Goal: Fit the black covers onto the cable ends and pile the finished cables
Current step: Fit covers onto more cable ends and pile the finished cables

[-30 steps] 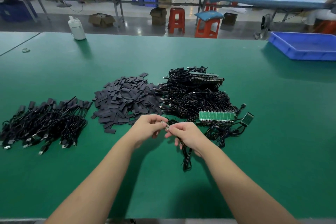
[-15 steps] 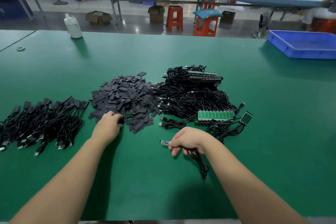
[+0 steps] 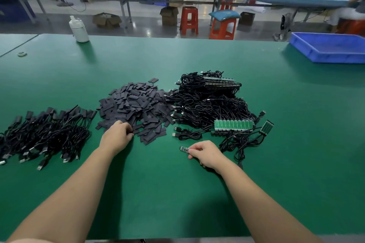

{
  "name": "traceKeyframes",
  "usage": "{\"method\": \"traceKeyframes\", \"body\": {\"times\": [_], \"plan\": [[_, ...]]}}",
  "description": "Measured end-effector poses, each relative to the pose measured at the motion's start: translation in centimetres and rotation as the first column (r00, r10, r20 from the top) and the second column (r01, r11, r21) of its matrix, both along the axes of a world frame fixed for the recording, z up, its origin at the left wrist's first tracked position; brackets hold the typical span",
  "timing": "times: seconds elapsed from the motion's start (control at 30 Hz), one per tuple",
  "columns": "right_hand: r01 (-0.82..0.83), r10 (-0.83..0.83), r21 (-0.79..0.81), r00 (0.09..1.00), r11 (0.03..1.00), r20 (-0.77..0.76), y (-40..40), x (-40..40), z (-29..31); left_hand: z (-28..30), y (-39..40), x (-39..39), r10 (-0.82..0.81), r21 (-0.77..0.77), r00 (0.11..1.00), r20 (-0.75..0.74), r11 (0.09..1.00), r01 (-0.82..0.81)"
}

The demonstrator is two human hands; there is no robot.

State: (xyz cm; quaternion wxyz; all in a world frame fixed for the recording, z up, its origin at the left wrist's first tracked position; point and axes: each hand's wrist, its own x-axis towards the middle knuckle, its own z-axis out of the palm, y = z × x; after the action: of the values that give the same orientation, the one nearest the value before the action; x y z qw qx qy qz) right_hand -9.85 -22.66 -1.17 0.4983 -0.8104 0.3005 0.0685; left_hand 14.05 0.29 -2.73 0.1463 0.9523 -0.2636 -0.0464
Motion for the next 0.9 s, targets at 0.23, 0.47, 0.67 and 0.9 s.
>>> {"method": "traceKeyframes", "body": {"times": [0.23,0.47,0.67,0.9], "plan": [[0.007,-0.007,0.055,1.000,0.998,0.007,0.1,0.1,0.3,2.2,-1.2,-2.4,0.038,-0.217,0.980,0.195,0.976,0.005],[0.025,-0.029,0.121,0.999,0.992,0.025,-0.1,-0.2,0.6,2.0,-4.1,-10.3,-0.269,-0.381,0.888,-0.374,0.917,0.117],[0.006,-0.015,0.181,0.999,0.983,0.050,0.1,-0.4,0.5,0.1,-5.4,-12.0,-0.307,-0.234,0.927,-0.214,0.938,0.257],[0.021,-0.038,0.265,0.998,0.964,0.060,0.5,-0.6,-1.0,-0.9,-5.3,-12.7,-0.251,-0.243,0.959,-0.132,0.946,0.214]]}}
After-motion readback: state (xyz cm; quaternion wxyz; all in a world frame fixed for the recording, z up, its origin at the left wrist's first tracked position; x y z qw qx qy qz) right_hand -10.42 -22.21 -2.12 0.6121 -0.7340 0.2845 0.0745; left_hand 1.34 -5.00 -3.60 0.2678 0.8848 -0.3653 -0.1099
